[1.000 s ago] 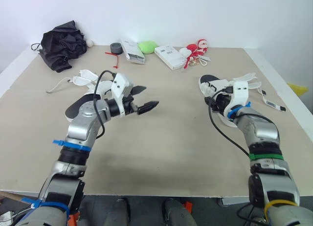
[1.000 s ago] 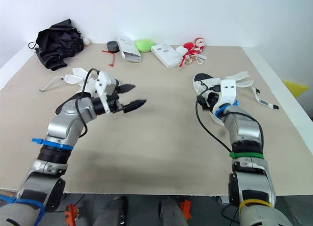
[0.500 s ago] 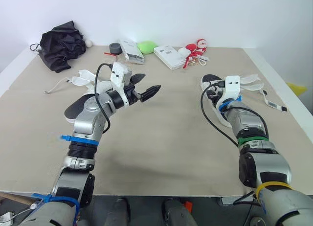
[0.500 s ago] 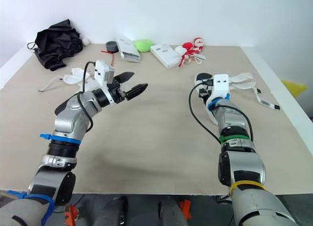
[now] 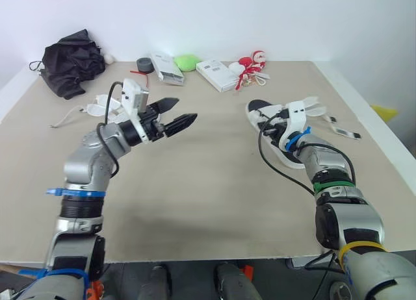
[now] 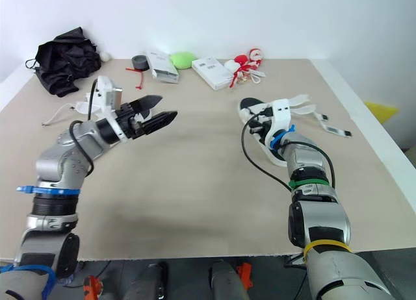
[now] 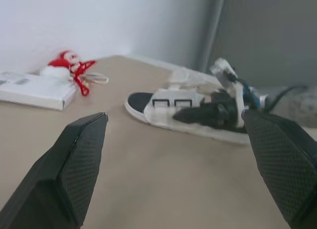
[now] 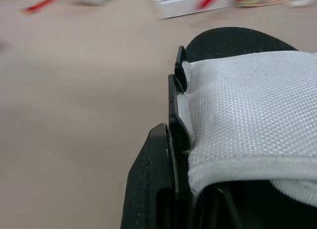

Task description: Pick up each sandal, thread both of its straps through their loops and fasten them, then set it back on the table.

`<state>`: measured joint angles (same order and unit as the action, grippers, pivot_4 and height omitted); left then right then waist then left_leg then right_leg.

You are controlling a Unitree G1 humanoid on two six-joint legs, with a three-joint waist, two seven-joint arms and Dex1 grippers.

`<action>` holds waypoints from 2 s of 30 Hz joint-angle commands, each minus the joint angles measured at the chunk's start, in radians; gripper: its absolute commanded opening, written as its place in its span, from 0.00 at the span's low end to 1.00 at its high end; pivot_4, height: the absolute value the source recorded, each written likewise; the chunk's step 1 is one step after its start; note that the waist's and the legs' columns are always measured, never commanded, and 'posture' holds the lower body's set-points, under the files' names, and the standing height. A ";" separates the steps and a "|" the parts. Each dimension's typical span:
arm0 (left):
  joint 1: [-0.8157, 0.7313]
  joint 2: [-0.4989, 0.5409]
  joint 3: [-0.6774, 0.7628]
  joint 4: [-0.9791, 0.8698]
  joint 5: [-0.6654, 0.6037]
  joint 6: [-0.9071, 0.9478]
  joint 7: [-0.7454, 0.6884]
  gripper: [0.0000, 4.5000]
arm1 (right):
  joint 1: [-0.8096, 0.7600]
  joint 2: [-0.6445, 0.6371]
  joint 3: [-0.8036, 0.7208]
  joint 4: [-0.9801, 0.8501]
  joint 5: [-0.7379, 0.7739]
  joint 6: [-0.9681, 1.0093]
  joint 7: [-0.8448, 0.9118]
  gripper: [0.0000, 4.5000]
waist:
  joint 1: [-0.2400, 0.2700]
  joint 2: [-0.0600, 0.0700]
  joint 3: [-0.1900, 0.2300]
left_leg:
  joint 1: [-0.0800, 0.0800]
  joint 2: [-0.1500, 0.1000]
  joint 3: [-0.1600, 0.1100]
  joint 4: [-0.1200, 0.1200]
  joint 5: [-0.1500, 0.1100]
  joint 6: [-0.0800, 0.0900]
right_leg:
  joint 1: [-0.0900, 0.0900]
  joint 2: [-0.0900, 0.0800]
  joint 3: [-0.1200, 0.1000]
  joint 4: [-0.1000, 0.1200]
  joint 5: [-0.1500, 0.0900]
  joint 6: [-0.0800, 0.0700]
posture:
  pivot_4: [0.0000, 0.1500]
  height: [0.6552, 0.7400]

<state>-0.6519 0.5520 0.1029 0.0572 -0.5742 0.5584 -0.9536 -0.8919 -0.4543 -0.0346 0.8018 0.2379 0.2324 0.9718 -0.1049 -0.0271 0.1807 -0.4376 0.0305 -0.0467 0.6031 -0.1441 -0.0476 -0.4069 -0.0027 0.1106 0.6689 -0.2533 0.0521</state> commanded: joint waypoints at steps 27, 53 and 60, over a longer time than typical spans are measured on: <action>-0.010 0.065 -0.161 0.128 0.165 -0.210 -0.275 1.00 | 0.076 -0.063 0.359 -0.417 -0.029 0.145 0.573 0.03 | 0.017 0.001 0.001 | 0.001 0.000 -0.003 0.008 0.001 -0.002 | 0.000 0.000 -0.004 0.012 -0.006 0.001 | 1.00 0.98; -0.058 -0.026 -0.357 0.413 0.391 -0.384 -0.405 0.03 | 0.127 -0.039 0.363 -0.526 -0.008 0.198 0.541 0.00 | 0.022 0.001 0.001 | 0.001 -0.001 -0.005 0.009 0.001 -0.002 | 0.000 0.000 -0.005 0.012 -0.006 0.001 | 1.00 0.98; -0.068 -0.043 -0.347 0.444 0.392 -0.391 -0.417 0.03 | 0.109 -0.029 0.364 -0.478 -0.020 0.178 0.536 0.00 | 0.022 0.001 0.000 | 0.001 -0.001 -0.006 0.015 0.002 -0.001 | 0.003 0.000 -0.006 0.013 -0.003 0.001 | 1.00 0.98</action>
<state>-0.7248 0.5091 -0.2316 0.4856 -0.2054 0.1554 -1.3784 -0.7657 -0.4932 0.3256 0.3270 0.2108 0.4160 1.5005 -0.0825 -0.0263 0.1812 -0.4365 0.0300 -0.0523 0.6185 -0.1417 -0.0478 -0.4040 -0.0023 0.1049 0.6818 -0.2558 0.0533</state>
